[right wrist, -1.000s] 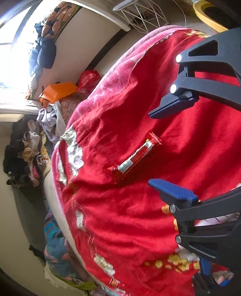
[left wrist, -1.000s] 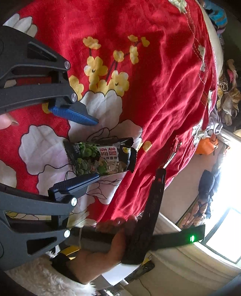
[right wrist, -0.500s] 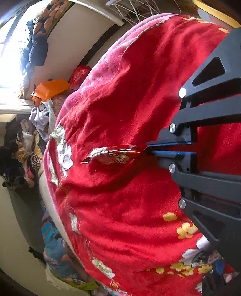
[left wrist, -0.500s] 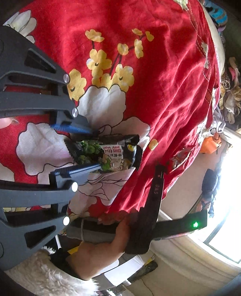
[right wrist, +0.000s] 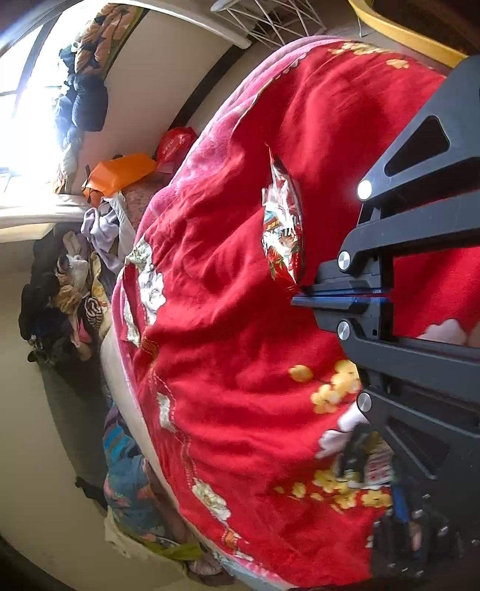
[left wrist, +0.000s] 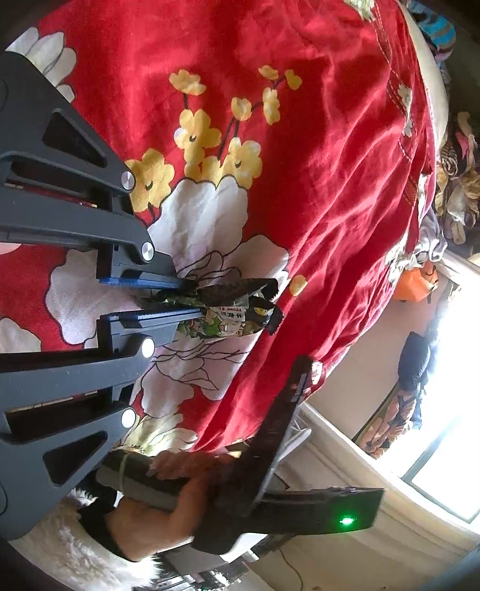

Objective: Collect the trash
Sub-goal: 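Carry the green packet and red wrapper over the yellow-rimmed bin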

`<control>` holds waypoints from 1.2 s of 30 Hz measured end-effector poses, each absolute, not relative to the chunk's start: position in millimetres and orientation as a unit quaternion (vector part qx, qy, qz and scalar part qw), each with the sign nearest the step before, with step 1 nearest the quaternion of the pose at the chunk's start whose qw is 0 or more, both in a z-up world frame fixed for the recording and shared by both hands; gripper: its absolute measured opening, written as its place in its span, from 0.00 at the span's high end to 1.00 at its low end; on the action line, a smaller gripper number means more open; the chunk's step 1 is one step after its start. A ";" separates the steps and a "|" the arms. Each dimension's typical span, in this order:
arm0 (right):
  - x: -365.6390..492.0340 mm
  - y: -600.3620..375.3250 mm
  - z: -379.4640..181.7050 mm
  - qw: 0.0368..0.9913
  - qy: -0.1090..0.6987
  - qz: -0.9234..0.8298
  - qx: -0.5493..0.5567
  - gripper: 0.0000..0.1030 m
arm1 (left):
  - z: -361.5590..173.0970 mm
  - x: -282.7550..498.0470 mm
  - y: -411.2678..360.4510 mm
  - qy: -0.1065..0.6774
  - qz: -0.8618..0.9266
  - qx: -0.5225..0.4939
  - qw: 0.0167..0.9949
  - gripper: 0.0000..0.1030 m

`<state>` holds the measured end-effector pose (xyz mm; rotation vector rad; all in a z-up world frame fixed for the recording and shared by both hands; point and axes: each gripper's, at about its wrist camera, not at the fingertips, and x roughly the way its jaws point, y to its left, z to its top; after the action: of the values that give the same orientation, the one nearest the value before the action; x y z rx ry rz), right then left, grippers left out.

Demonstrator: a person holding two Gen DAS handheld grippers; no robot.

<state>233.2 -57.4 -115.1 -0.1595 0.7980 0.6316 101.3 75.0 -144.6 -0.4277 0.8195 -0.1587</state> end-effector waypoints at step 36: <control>153.6 -137.1 -51.2 0.895 0.318 0.313 -0.004 0.99 | -71.5 90.6 40.4 0.333 -0.114 -0.155 0.923 0.95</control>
<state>153.6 -137.1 -51.2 -0.0085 0.6603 0.6486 90.6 40.4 -71.5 -0.3182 0.6840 -0.2346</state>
